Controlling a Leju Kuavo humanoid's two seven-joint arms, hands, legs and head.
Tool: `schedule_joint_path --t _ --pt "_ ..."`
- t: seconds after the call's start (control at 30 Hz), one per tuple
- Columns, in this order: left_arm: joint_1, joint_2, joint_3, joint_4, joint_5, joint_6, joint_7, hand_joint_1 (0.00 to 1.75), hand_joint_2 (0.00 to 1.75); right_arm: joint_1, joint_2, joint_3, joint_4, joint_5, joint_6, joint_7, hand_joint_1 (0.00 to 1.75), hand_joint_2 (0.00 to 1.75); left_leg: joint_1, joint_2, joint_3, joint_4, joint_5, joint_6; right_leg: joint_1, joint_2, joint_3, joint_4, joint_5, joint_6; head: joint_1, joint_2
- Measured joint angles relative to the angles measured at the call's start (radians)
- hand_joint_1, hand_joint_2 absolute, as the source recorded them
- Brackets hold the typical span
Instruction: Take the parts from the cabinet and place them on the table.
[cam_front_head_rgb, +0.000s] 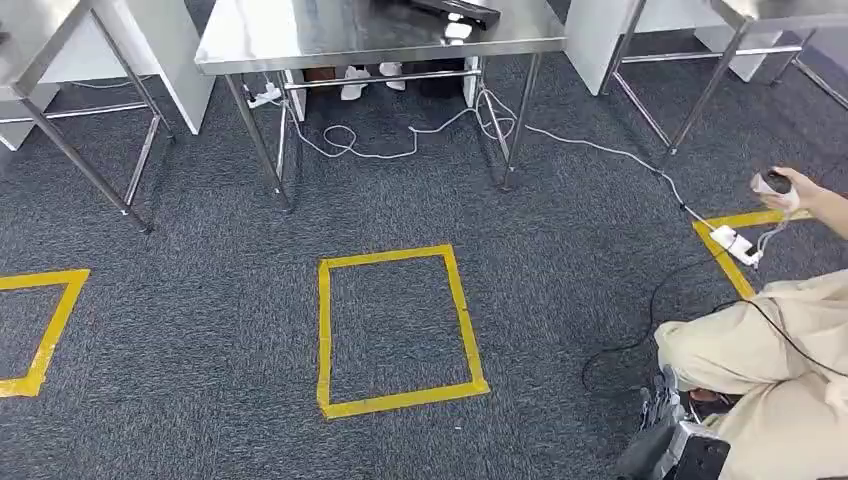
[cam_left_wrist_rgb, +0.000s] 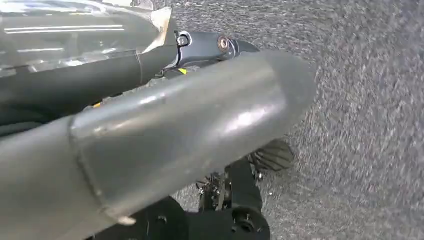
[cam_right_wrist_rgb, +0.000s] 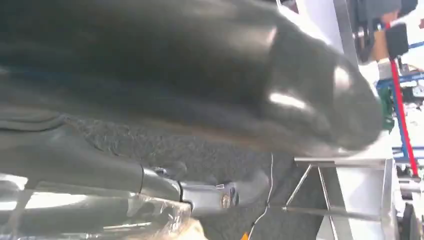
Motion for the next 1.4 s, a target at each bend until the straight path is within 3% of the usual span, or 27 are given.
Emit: schedule_joint_path --t 0.07,0.1,0.17,0.23,0.27,0.33,0.37,0.4,0.43,0.53,0.57,0.6,0.63,0.7,0.77,0.8,0.87,0.9,0.93,1.07,1.1,1.17,1.23,1.27,1.33,1.37,1.4 --pt "-0.001 -0.002 -0.001 0.000 -0.001 0.000 0.001 0.00 0.00 -0.001 0.000 -0.008 0.000 0.000 0.000 0.001 0.00 0.00 0.010 0.011 0.000 0.002 0.000 -0.012 -0.002 0.021 -0.002 0.000 0.008 -0.019 -0.001 0.000" --pt "-0.001 -0.002 -0.001 0.000 -0.002 0.000 0.001 0.00 0.00 -0.001 0.001 -0.011 0.000 0.000 0.000 0.001 0.00 0.00 0.015 -0.024 -0.007 0.023 -0.027 -0.018 -0.004 0.028 0.003 0.000 0.012 -0.026 -0.002 0.000" --pt "-0.001 -0.002 -0.001 0.000 -0.005 0.000 0.003 0.00 0.00 -0.002 0.001 -0.014 0.000 0.001 0.001 0.001 0.00 0.00 0.013 -0.073 -0.059 0.155 -0.120 -0.019 0.003 0.044 -0.005 0.000 0.020 -0.040 -0.004 0.000" --pt "0.001 -0.002 -0.001 0.000 -0.010 -0.001 0.007 0.00 0.00 -0.003 0.001 -0.016 0.003 0.024 0.007 0.008 0.00 0.00 0.011 -0.085 -0.123 0.302 -0.178 -0.015 0.014 0.066 -0.013 0.001 0.025 -0.047 -0.005 0.000" --pt "0.002 -0.002 -0.001 0.000 -0.014 -0.003 0.008 0.00 0.00 -0.008 0.000 -0.021 0.019 0.066 0.008 0.012 0.00 0.00 0.010 -0.086 -0.129 0.317 -0.170 -0.010 0.019 0.079 -0.014 0.001 0.026 -0.049 -0.004 0.000" --pt "0.002 -0.003 -0.001 0.001 -0.023 -0.004 0.013 0.00 0.00 -0.062 -0.008 -0.053 0.129 0.248 -0.105 0.034 0.00 0.00 0.005 -0.094 -0.078 0.218 -0.100 0.009 0.028 0.109 -0.013 0.001 0.030 -0.052 -0.004 0.000" --pt "0.001 -0.003 -0.001 0.001 -0.027 -0.007 0.014 0.00 0.00 -0.092 -0.011 -0.079 0.204 0.339 -0.180 0.038 0.00 0.00 0.000 -0.113 -0.029 0.120 -0.051 0.024 0.032 0.124 -0.013 0.001 0.031 -0.054 -0.004 0.000" --pt "0.001 -0.002 -0.001 0.000 -0.035 -0.011 0.014 0.00 0.00 -0.123 -0.020 -0.105 0.296 0.370 -0.229 0.020 0.00 0.00 -0.004 -0.164 0.009 0.038 -0.030 0.042 0.025 0.136 -0.012 0.001 0.033 -0.053 -0.004 0.000" --pt "0.001 0.002 -0.001 0.001 -0.039 -0.015 0.014 0.00 0.00 -0.173 -0.039 -0.136 0.428 0.370 -0.260 -0.003 0.00 0.00 -0.001 -0.198 0.020 0.022 -0.039 0.052 0.038 0.144 -0.020 0.002 0.038 -0.049 0.008 0.000" --pt "-0.001 -0.004 -0.001 0.001 -0.055 -0.015 0.013 0.00 0.00 -0.233 -0.102 -0.228 0.749 0.420 -0.387 0.041 0.00 0.00 -0.018 -0.169 0.020 0.012 -0.032 0.055 0.016 0.169 -0.028 -0.003 0.047 -0.030 -0.003 0.000" --pt "-0.001 -0.007 -0.001 0.001 -0.056 -0.016 0.013 0.00 0.00 -0.239 -0.118 -0.244 0.824 0.433 -0.412 0.083 0.00 0.00 -0.012 -0.155 0.026 -0.006 -0.022 0.055 0.029 0.181 -0.042 -0.012 0.052 -0.021 -0.003 0.000" --pt "0.001 -0.010 -0.002 0.001 -0.060 -0.019 0.010 0.00 0.00 -0.247 -0.133 -0.259 0.912 0.441 -0.417 0.136 0.00 0.00 -0.004 -0.136 0.033 -0.026 -0.008 0.048 0.027 0.136 -0.046 0.015 0.039 -0.026 -0.002 0.000" --pt "0.005 -0.011 -0.002 0.001 -0.063 -0.022 0.008 0.00 0.00 -0.250 -0.145 -0.271 0.970 0.449 -0.419 0.174 0.00 0.00 -0.003 -0.124 0.031 -0.031 -0.007 0.054 0.029 0.098 -0.073 0.059 0.011 -0.030 0.003 0.000" --pt "0.011 -0.011 -0.002 0.001 -0.066 -0.028 0.005 0.00 0.00 -0.254 -0.154 -0.279 1.063 0.480 -0.425 0.279 0.00 0.00 -0.004 -0.090 0.028 -0.031 -0.007 0.054 0.019 0.069 -0.148 0.204 -0.054 -0.031 0.010 0.000" --pt "0.012 -0.011 -0.002 0.002 -0.071 -0.028 0.008 0.00 0.00 -0.252 -0.156 -0.286 1.148 0.493 -0.420 0.385 0.00 0.00 -0.004 -0.055 0.024 -0.030 -0.007 0.052 0.008 0.059 -0.188 0.296 -0.077 -0.015 0.012 0.000" --pt "0.013 -0.013 -0.002 0.003 -0.075 -0.028 0.011 0.00 0.00 -0.251 -0.156 -0.291 1.175 0.493 -0.412 0.436 0.00 0.00 -0.002 -0.040 0.023 -0.030 -0.007 0.051 0.001 0.054 -0.171 0.271 -0.064 -0.001 0.011 0.000" --pt "0.012 -0.016 -0.003 0.004 -0.085 -0.030 0.016 0.00 0.00 -0.253 -0.156 -0.299 1.217 0.492 -0.397 0.554 0.00 0.00 0.003 -0.014 0.023 -0.023 -0.011 0.038 -0.010 0.031 -0.077 0.112 -0.006 0.030 0.011 0.000" --pt "0.011 -0.016 -0.006 0.004 -0.088 -0.030 0.017 0.00 0.00 -0.254 -0.155 -0.301 1.230 0.492 -0.395 0.585 0.00 0.00 0.003 -0.003 0.023 -0.014 -0.016 0.030 -0.015 -0.007 -0.022 0.022 0.018 0.040 0.012 0.000" --pt "0.012 -0.014 -0.010 0.003 -0.092 -0.030 0.019 0.00 0.00 -0.261 -0.147 -0.304 1.247 0.492 -0.388 0.633 0.00 0.00 -0.006 0.009 0.018 -0.006 -0.025 0.019 -0.008 -0.046 -0.012 0.002 0.017 0.030 0.014 0.000" --pt "0.006 -0.017 -0.026 0.005 -0.119 -0.027 0.027 0.00 0.00 -0.263 -0.140 -0.319 1.283 0.491 -0.386 0.717 0.00 0.00 0.003 0.044 0.038 -0.007 -0.032 -0.009 0.003 0.001 -0.024 0.001 0.022 -0.007 0.008 0.000" --pt "0.005 -0.017 -0.029 0.005 -0.130 -0.026 0.030 0.00 0.00 -0.264 -0.137 -0.320 1.289 0.494 -0.386 0.724 0.00 0.00 0.013 0.029 0.035 0.003 -0.040 -0.017 -0.019 0.014 -0.016 -0.003 0.029 -0.018 0.006 0.000" --pt "0.006 -0.017 -0.041 0.006 -0.145 -0.024 0.037 0.00 0.00 -0.267 -0.129 -0.320 1.294 0.507 -0.386 0.732 0.00 0.00 0.015 -0.063 -0.007 0.112 -0.134 -0.021 -0.011 0.031 -0.022 -0.002 0.039 -0.035 0.001 0.000" --pt "0.011 -0.017 -0.044 0.009 -0.149 -0.022 0.043 0.00 0.00 -0.267 -0.124 -0.320 1.300 0.511 -0.386 0.737 0.00 0.00 0.015 -0.088 -0.075 0.272 -0.212 -0.022 -0.003 0.056 -0.031 -0.001 0.042 -0.039 0.001 0.000" --pt "0.013 -0.017 -0.045 0.009 -0.149 -0.020 0.043 0.00 0.00 -0.267 -0.124 -0.320 1.303 0.511 -0.386 0.737 0.00 0.00 0.015 -0.090 -0.092 0.312 -0.220 -0.021 0.000 0.068 -0.032 0.000 0.044 -0.042 0.002 0.000" --pt "0.015 -0.017 -0.051 0.010 -0.152 -0.018 0.047 0.00 0.00 -0.266 -0.124 -0.320 1.306 0.511 -0.386 0.738 0.00 0.00 0.015 -0.091 -0.060 0.251 -0.164 -0.016 0.000 0.096 -0.031 0.001 0.045 -0.040 0.002 0.000" --pt "0.014 -0.017 -0.052 0.009 -0.160 -0.018 0.049 0.00 0.00 -0.266 -0.124 -0.320 1.307 0.511 -0.389 0.737 0.00 0.00 0.016 -0.098 -0.018 0.167 -0.116 -0.014 -0.001 0.110 -0.030 0.003 0.046 -0.038 0.001 0.000" --pt "0.014 -0.017 -0.057 0.009 -0.173 -0.016 0.054 0.00 0.00 -0.267 -0.123 -0.320 1.308 0.508 -0.398 0.726 0.00 0.00 0.019 -0.125 0.023 0.080 -0.075 -0.013 -0.001 0.122 -0.030 0.006 0.046 -0.037 0.002 0.000"
